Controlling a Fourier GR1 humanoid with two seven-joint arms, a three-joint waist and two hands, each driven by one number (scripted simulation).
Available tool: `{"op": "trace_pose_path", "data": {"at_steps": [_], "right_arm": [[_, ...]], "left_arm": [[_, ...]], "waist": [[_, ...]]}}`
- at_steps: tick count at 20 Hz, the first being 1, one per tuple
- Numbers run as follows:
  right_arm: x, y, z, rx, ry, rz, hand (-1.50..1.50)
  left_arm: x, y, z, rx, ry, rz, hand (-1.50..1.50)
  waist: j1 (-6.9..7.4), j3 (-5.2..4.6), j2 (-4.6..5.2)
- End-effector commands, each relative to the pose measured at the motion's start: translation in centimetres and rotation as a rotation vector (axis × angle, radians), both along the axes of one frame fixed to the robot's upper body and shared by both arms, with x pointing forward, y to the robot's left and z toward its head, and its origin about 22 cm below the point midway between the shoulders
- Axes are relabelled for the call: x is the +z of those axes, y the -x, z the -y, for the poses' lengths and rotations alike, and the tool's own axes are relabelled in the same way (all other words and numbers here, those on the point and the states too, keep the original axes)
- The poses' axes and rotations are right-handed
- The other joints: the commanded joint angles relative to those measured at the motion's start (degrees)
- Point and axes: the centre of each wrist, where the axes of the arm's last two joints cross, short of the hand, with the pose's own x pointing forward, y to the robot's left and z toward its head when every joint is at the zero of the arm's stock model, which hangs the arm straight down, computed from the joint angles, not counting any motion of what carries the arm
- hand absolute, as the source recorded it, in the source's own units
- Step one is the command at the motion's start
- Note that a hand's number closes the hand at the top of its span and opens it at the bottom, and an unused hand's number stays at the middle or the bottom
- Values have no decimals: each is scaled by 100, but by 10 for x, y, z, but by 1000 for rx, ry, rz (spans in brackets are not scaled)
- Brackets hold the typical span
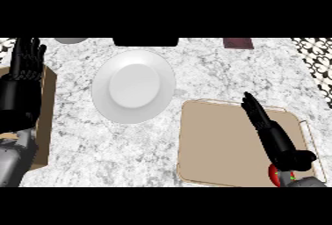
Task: Pick the tomato from the tray and place it in the plate
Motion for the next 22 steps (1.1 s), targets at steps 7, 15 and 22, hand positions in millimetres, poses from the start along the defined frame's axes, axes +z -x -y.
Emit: {"op": "trace_pose_path", "data": {"at_steps": [7,15,22], "right_arm": [[13,40,110,-792,-23,129,-150],[27,95,39,-1248,-377,509,-150],[58,183,17,-1075,-248,339,-150]], "left_arm": [[-98,60,-67,197,-163,-468,0],[-128,92,-76,149,-181,-524,0],[-114,91,-70,104,-192,-501,0]], "waist": [[-466,123,-43],[-188,188,-120],[5,183,-77]]}}
